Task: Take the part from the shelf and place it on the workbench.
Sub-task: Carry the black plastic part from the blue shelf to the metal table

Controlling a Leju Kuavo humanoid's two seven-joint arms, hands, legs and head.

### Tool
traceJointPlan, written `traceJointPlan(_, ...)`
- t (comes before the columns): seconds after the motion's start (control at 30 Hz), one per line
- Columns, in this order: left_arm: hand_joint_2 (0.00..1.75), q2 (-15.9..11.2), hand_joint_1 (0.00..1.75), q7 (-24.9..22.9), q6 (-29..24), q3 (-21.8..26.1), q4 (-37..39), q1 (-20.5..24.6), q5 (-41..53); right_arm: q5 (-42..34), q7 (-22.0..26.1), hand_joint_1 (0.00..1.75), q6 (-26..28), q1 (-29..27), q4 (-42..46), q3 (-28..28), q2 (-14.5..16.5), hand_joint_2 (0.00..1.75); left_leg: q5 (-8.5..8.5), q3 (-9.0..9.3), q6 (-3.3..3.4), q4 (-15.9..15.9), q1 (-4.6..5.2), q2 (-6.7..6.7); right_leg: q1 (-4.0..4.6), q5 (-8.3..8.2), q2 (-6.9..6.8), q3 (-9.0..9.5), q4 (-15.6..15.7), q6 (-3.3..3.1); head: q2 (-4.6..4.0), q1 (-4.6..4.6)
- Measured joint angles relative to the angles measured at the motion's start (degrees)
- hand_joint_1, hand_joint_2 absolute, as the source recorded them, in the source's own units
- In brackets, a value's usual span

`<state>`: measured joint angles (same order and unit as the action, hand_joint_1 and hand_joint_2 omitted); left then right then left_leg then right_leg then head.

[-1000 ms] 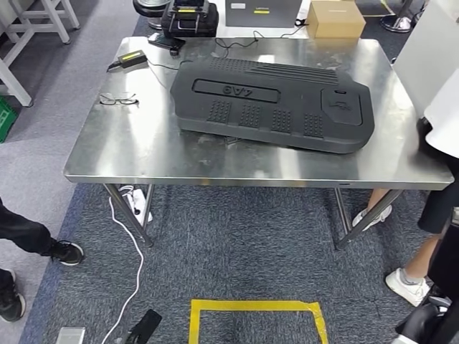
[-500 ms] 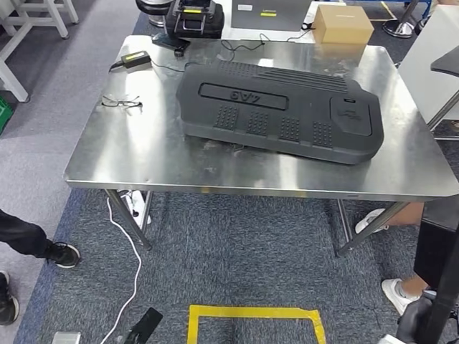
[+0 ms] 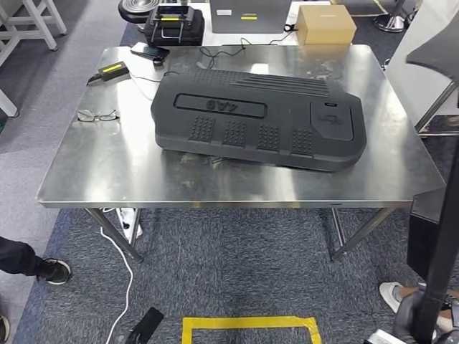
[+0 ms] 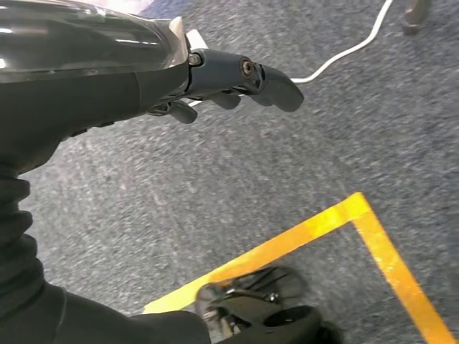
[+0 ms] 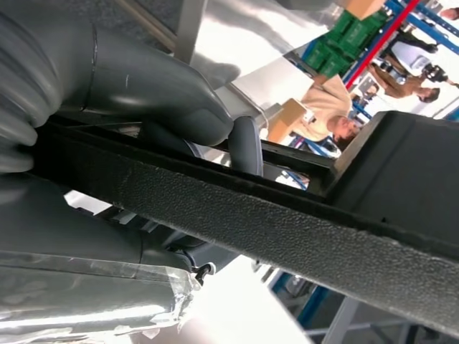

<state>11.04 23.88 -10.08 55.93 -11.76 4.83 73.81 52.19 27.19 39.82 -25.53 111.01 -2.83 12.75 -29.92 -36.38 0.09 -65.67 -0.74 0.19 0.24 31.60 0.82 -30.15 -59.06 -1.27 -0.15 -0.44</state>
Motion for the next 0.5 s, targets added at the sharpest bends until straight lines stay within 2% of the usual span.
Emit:
traceJointPlan(0.03,1.75,-0.02,0.00,-0.01,-0.03,-0.01,0.00,0.02,0.00,0.00,0.01,1.75,0.01,0.07,0.04,-0.11,-0.03,1.75,1.26,0.41,0.20,2.32,0.20,-0.02,0.02,0.37,0.06,0.28,-0.07,0.27,-0.01,-0.01)
traceJointPlan(0.07,1.75,-0.03,0.00,-0.02,-0.07,-0.01,0.01,-0.01,0.00,0.02,0.04,1.75,0.01,0.12,0.10,-0.23,-0.07,1.75,1.62,0.55,0.38,3.57,0.40,-0.04,0.02,0.68,0.13,0.40,-0.09,0.62,-0.01,0.04)
traceJointPlan(0.13,1.75,-0.04,0.00,-0.07,-0.15,-0.02,0.02,-0.02,0.01,0.14,0.19,1.75,0.01,0.20,0.23,-0.45,-0.16,1.75,1.45,0.67,0.71,4.52,0.55,-0.08,0.02,1.07,0.22,0.51,0.05,1.30,-0.01,0.02)
traceJointPlan(0.2,1.75,-0.03,0.00,-0.08,-0.19,-0.03,0.02,0.05,0.02,0.36,0.43,1.75,0.01,0.22,0.39,-0.67,-0.23,1.75,1.51,1.14,1.12,5.05,0.20,-0.09,-0.01,1.88,0.06,0.47,-0.65,1.96,-0.01,0.07)
traceJointPlan(0.27,1.75,-0.02,0.00,-0.06,-0.20,-0.04,0.02,0.23,0.05,0.56,0.65,1.75,0.03,0.27,0.52,-0.79,-0.34,1.75,1.36,1.73,1.45,5.46,-0.17,-0.07,-0.26,4.15,-0.13,-1.78,-5.21,2.83,-0.01,0.16)
traceJointPlan(0.33,1.75,-0.02,0.00,-0.05,-0.21,-0.06,0.02,0.30,0.08,0.71,0.74,1.75,0.04,0.26,0.56,-0.86,-0.51,1.75,1.00,2.07,1.59,5.50,-0.32,-0.06,-0.65,6.61,-0.23,-6.07,-12.37,3.52,-0.01,0.20)
traceJointPlan(0.37,1.75,-0.02,0.00,-0.07,-0.22,-0.06,0.02,0.28,0.08,0.79,0.74,1.75,0.03,0.23,0.56,-0.88,-0.60,1.75,0.79,2.27,1.57,5.50,-0.38,-0.07,-0.82,6.71,-0.29,-7.77,-14.63,3.73,-0.01,0.20)
traceJointPlan(0.4,1.75,-0.02,0.00,-0.08,-0.22,-0.06,0.02,0.26,0.08,0.88,0.74,1.75,0.03,0.23,0.56,-0.91,-0.67,1.75,0.56,2.54,1.50,5.50,-0.43,-0.11,-0.95,5.64,-0.37,-8.48,-14.84,3.85,-0.01,0.20)
traceJointPlan(0.43,1.75,-0.02,0.00,-0.09,-0.22,-0.06,0.02,0.24,0.09,0.95,0.74,1.75,0.03,0.25,0.56,-0.96,-0.73,1.75,0.29,2.94,1.39,5.50,-0.50,-0.16,-1.03,3.53,-0.45,-8.10,-12.87,3.90,-0.01,0.21)
traceJointPlan(0.47,1.75,-0.02,0.00,-0.10,-0.22,-0.06,0.02,0.24,0.14,1.05,0.74,1.75,0.03,0.27,0.57,-1.02,-0.78,1.75,-0.02,3.41,1.21,5.50,-0.57,-0.22,-1.07,0.85,-0.53,-6.89,-9.25,3.86,-0.01,0.21)
traceJointPlan(0.5,1.75,-0.01,0.00,-0.10,-0.22,-0.06,0.02,0.24,0.22,1.15,0.73,1.75,0.03,0.31,0.55,-1.08,-0.84,1.75,-0.30,3.81,0.95,5.57,-0.59,-0.27,-1.02,-1.12,-0.59,-5.52,-5.80,3.71,-0.01,0.23)
